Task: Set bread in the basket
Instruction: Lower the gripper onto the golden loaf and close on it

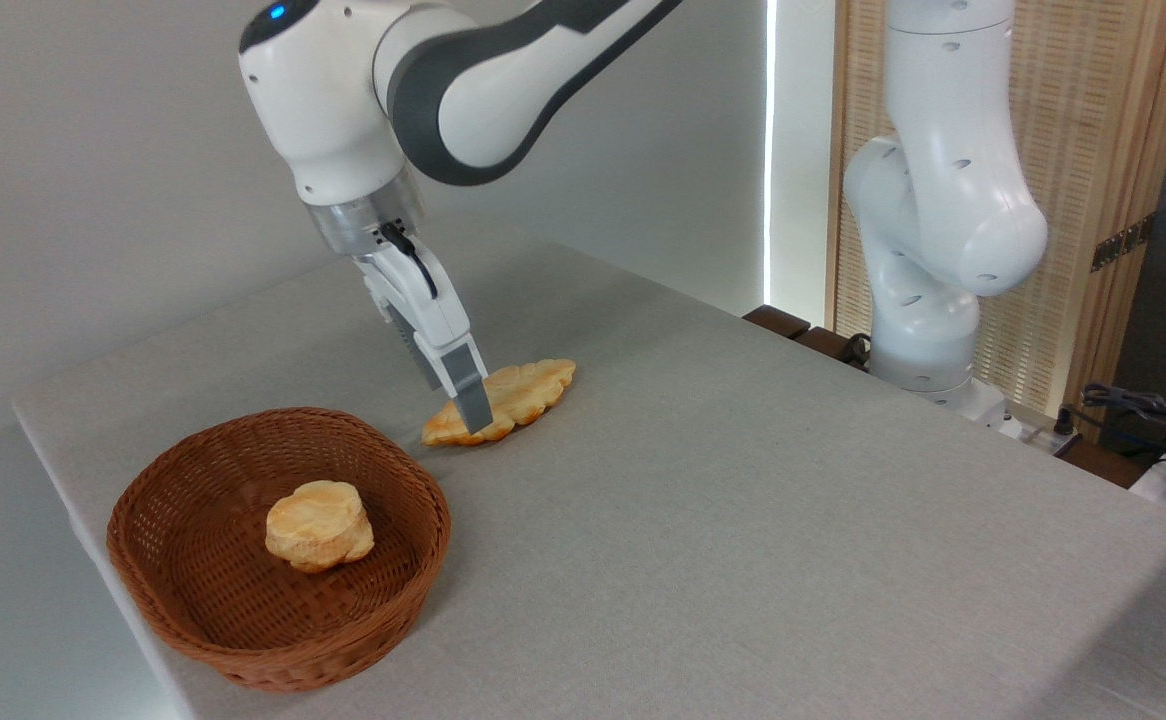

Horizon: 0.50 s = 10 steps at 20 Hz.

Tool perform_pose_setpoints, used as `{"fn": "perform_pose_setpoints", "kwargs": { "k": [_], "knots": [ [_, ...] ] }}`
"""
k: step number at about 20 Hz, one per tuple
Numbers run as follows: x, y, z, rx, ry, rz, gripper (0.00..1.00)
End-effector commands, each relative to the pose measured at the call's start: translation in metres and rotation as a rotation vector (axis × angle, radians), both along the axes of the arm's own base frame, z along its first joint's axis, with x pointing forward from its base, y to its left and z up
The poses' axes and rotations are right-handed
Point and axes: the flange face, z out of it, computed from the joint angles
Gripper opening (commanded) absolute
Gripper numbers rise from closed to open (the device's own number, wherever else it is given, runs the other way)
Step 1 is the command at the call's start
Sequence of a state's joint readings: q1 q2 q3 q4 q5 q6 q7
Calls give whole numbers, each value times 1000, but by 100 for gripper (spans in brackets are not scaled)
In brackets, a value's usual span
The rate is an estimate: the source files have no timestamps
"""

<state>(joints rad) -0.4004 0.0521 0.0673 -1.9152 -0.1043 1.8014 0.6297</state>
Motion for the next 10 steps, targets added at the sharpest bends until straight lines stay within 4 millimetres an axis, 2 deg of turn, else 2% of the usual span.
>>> {"fn": "perform_pose_setpoints", "kwargs": {
  "k": [1,5,10],
  "knots": [
    [-15,-8,-11,-41,27,19,100],
    [-19,-24,-28,-33,59,-7,100],
    [-19,-33,-44,-18,81,-29,100]
  ]
}}
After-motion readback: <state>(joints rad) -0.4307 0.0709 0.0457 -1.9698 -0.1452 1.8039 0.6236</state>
